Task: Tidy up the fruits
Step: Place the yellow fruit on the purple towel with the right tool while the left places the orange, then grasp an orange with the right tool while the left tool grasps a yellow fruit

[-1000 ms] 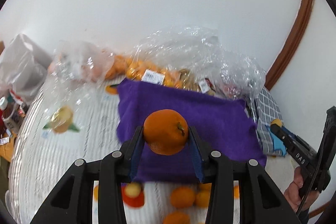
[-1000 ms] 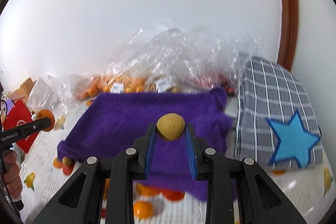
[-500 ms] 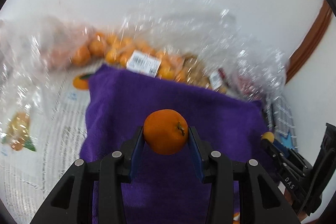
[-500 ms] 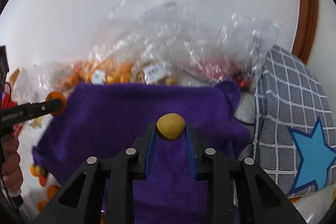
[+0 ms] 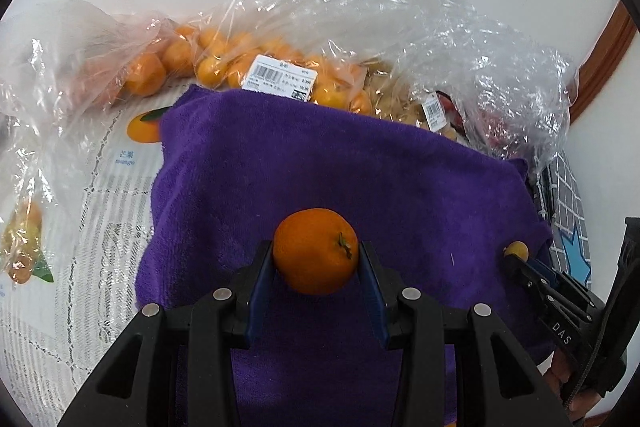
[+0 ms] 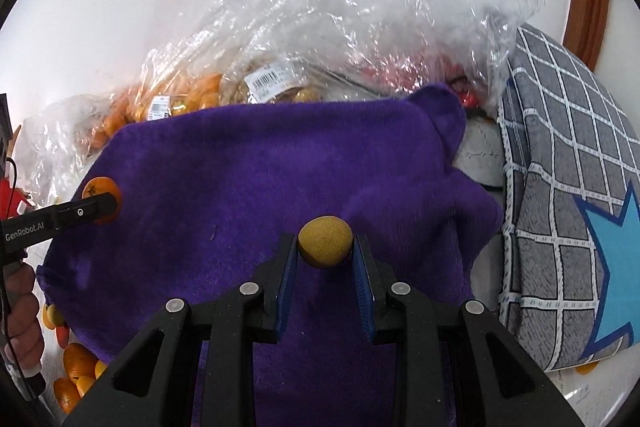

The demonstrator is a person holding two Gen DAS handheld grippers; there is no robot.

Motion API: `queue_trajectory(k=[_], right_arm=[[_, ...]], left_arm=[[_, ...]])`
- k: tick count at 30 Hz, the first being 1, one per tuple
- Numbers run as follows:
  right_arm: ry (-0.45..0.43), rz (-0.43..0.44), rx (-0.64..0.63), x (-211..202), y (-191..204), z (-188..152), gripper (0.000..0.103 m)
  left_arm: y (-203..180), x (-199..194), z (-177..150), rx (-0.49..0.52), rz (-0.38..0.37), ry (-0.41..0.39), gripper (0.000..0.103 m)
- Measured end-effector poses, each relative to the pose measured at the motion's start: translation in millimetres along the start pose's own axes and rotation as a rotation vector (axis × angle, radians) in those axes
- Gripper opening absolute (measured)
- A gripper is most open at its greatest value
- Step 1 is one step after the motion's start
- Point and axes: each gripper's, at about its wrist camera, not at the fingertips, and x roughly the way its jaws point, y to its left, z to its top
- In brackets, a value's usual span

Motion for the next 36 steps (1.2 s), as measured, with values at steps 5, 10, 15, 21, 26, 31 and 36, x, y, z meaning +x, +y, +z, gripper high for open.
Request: queue_trajectory(k=[5,10,15,21,26,31,36], right_arm=[[-0.005,-0.011,-0.02,0.2,3.6,-3.6,0.029],[-0.027,-0.047,-0.056,-4.5,10.3,-7.5,0.053],[-0.084,-0.06,-0.076,-19.0,18.9,-10.3,0.059],[-0.128,-0.09,-0.051,-42.7,18.4,-11.1,0.059],[-0.143,-0.067,0.042,-74.7,8.2,-18.0,0.058],[-0.124,-0.101,0.064,-106.9,10.2,-31.6,0.054],[-0.091,-0.106,0.089,-125.9,17.5,-48.2,0.054]], left_arm=[[-5.5,6.9,-2.5,0.029,0.021,0.008,0.039],[-8.9,8.0,-3.4,0.054,0.039,0.009,0.04],[-8.2,-1.5,-1.3,0.052,0.064,-0.017,0.054],[-9.5,-31.4,6.2,0.036,0.065,-0.092,0.056],[-15.4,-60.0,11.5,0.016,0.01,-0.151,0.056],[-28.7,-93.4,5.6,0.06,-0.018,-0.197,0.056],[-27.7,-108.2,-17.4,0.11,-0.035,-0.175,0.056]])
